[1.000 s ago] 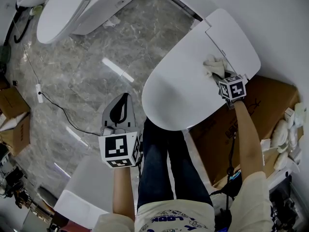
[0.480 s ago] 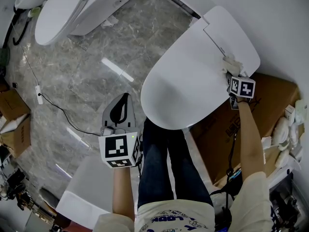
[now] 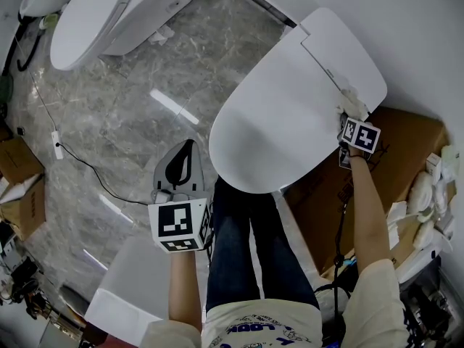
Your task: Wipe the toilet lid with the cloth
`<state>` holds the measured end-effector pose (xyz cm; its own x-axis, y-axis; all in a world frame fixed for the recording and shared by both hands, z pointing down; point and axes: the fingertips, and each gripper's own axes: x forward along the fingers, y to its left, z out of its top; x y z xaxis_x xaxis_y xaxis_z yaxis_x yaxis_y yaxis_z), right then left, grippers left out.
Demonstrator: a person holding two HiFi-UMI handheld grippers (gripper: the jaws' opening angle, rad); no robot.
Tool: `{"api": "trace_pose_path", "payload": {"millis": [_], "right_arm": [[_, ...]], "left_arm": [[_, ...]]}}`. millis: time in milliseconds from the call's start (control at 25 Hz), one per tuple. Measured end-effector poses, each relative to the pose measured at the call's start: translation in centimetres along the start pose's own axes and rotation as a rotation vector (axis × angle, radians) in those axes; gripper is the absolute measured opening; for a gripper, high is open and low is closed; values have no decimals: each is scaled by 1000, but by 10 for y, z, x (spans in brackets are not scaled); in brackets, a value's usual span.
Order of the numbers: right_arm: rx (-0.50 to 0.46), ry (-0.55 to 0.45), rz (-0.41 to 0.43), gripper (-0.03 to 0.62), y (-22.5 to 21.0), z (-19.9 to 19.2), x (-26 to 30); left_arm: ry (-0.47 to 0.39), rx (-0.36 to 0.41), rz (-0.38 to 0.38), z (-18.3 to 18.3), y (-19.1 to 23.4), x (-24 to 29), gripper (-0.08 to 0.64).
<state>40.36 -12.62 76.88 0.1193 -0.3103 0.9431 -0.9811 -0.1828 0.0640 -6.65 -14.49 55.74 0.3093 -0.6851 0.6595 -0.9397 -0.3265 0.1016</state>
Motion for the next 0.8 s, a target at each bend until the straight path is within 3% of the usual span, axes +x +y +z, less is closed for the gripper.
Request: {"api": "trace_pose_path", "payload": {"millis": [400, 800], "right_arm": [[105, -14, -48, 114, -3, -26, -10], [215, -9, -34, 114, 9, -51, -19]], "left_arm": [[-3, 0, -2, -5, 0, -9, 3], [-7, -6, -9, -9, -4, -19, 3]]}}
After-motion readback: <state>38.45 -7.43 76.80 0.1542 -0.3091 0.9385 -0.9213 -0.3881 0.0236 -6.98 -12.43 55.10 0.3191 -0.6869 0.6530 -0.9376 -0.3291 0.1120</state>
